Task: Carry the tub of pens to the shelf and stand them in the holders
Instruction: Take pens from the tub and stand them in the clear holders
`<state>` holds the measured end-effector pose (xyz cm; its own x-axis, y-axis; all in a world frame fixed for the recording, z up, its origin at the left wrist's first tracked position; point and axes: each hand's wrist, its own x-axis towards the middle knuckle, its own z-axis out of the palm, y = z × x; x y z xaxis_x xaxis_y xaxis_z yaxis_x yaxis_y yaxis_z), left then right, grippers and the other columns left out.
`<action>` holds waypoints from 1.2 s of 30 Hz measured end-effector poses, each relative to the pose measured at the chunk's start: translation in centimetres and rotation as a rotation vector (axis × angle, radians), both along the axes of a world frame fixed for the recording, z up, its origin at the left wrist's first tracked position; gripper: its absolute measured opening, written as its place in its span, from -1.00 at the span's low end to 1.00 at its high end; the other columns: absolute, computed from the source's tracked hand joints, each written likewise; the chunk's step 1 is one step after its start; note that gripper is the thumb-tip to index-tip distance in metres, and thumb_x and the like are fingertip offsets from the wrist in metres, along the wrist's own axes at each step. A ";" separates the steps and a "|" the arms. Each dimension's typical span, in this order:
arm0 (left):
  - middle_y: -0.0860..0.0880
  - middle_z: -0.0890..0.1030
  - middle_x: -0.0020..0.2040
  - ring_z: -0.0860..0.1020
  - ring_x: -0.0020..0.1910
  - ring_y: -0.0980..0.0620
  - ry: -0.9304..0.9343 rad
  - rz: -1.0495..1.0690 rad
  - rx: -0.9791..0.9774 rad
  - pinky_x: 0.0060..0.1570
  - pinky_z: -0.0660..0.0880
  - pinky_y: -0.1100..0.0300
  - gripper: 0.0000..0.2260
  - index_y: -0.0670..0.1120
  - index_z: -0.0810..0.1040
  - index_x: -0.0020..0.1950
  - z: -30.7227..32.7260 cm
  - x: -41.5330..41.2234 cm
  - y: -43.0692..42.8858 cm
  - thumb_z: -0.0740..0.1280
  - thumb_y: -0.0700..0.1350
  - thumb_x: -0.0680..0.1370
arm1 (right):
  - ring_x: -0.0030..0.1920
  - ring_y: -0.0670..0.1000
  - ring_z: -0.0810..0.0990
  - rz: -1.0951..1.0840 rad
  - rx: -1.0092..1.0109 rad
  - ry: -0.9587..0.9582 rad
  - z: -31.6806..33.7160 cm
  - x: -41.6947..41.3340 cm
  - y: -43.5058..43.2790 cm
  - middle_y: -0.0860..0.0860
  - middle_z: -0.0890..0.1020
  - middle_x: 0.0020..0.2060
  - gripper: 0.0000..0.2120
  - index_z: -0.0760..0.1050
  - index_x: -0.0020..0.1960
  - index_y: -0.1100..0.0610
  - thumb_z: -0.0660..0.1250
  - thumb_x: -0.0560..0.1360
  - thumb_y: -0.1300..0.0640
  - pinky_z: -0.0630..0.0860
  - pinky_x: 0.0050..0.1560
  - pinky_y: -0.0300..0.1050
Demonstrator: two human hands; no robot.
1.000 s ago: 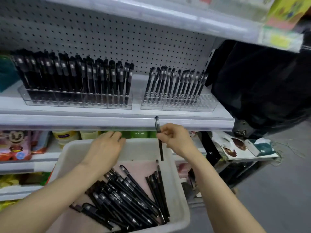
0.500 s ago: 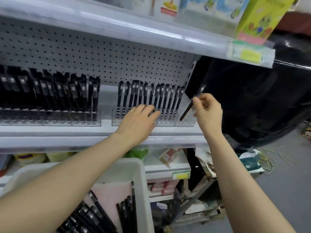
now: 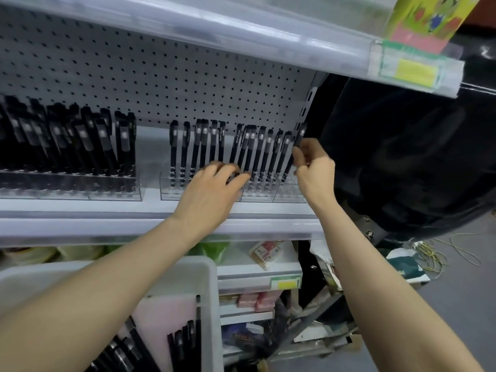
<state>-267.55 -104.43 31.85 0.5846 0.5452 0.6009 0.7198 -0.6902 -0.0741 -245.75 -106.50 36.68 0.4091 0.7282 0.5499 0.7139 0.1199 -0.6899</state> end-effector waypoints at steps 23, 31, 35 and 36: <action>-0.13 0.52 0.29 0.45 0.26 -0.16 -0.072 -0.027 -0.027 0.11 0.54 -0.07 -0.53 -0.12 0.49 0.37 -0.6 -8.0 -4.3 0.42 -0.28 0.47 | 0.03 0.05 0.58 -0.180 -0.179 -0.080 -0.3 -2.0 -2.9 0.07 0.63 -0.01 -0.65 0.46 0.35 0.18 0.33 0.57 0.21 0.52 0.15 0.01; -0.14 0.60 0.11 0.55 0.01 -0.15 -0.047 0.003 -0.111 -0.14 0.56 0.02 -0.64 -0.17 0.61 0.22 -6.3 -17.3 -7.9 0.48 -0.27 0.43 | -0.07 -0.02 0.58 -0.082 -0.056 -0.056 -4.6 -12.1 -7.9 0.00 0.63 -0.06 -0.77 0.54 0.20 0.14 0.34 0.55 0.21 0.55 0.04 -0.07; -0.17 0.57 0.21 0.52 0.14 -0.17 0.006 0.044 -0.161 0.10 0.51 -0.03 -0.57 -0.17 0.55 0.31 -9.2 -19.6 -8.0 0.48 -0.26 0.44 | -0.14 -0.06 0.59 0.060 -0.138 -0.048 -7.8 -18.6 -10.0 0.00 0.67 -0.12 -0.83 0.61 0.09 0.13 0.36 0.51 0.25 0.54 0.00 -0.16; -0.17 0.56 0.23 0.51 0.16 -0.17 0.024 0.052 -0.174 0.13 0.51 -0.03 -0.52 -0.17 0.52 0.34 -9.9 -20.0 -8.0 0.49 -0.26 0.42 | -0.17 -0.08 0.58 0.098 -0.185 -0.062 -8.7 -19.9 -10.6 -0.02 0.66 -0.15 -0.84 0.62 0.06 0.13 0.37 0.50 0.26 0.52 -0.03 -0.22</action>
<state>-287.58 -112.47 21.96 0.5655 0.6697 0.4814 0.7546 -0.6557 0.0257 -265.70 -117.06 28.00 0.3014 0.8536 0.4249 0.7466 0.0659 -0.6620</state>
